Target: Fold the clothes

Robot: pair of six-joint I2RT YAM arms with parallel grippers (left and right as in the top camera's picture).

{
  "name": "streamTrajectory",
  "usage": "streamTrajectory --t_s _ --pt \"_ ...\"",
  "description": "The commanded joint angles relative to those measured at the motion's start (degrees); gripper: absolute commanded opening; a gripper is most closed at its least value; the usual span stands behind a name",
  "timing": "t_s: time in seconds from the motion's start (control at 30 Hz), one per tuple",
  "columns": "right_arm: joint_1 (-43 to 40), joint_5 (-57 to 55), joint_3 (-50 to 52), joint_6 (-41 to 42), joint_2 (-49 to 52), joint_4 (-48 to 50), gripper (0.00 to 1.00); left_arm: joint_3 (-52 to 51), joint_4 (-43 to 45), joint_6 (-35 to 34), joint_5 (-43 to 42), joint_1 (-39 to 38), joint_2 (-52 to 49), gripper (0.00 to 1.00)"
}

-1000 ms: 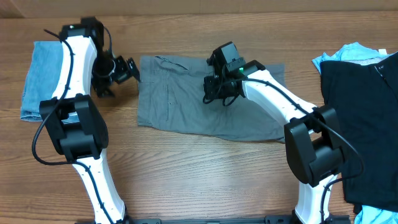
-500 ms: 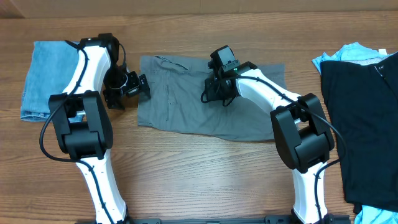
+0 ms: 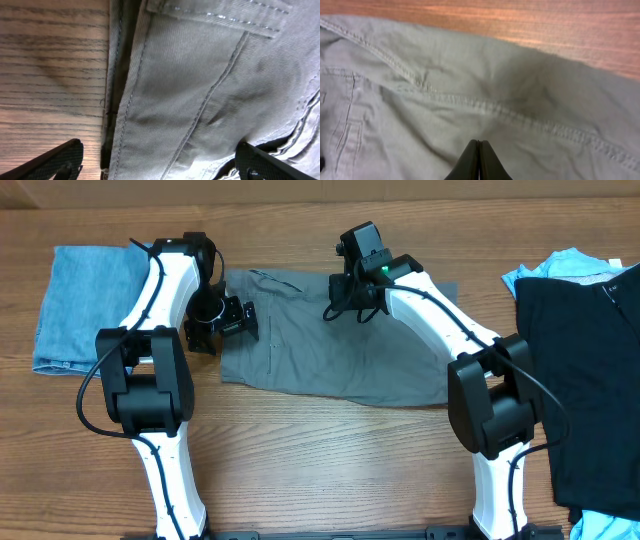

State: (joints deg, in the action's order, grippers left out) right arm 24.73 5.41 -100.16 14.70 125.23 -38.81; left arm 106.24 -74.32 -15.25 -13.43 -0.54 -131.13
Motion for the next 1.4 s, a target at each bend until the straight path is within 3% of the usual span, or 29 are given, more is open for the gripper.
streamTrajectory --t_s 0.0,0.27,0.5,1.13,1.37 --pt "-0.2 -2.3 0.6 -1.0 4.3 1.0 0.04 -0.2 -0.2 1.6 0.0 -0.2 1.1 1.00" --pt "0.0 -2.3 -0.5 -1.0 10.1 1.0 0.04 -0.2 0.0 1.6 -0.1 -0.6 1.1 1.00" --pt "-3.3 -2.3 -16.0 -1.0 7.2 -6.3 0.04 -0.1 -0.2 1.6 -0.1 -0.7 1.1 1.00" --pt "-4.1 2.7 -14.5 -1.2 15.7 -5.3 0.04 -2.3 2.2 1.5 -0.1 -3.2 1.1 1.00" --pt "-4.6 3.3 -18.4 -1.7 11.2 -8.7 0.04 1.5 0.6 1.5 3.5 -1.3 1.3 1.00"
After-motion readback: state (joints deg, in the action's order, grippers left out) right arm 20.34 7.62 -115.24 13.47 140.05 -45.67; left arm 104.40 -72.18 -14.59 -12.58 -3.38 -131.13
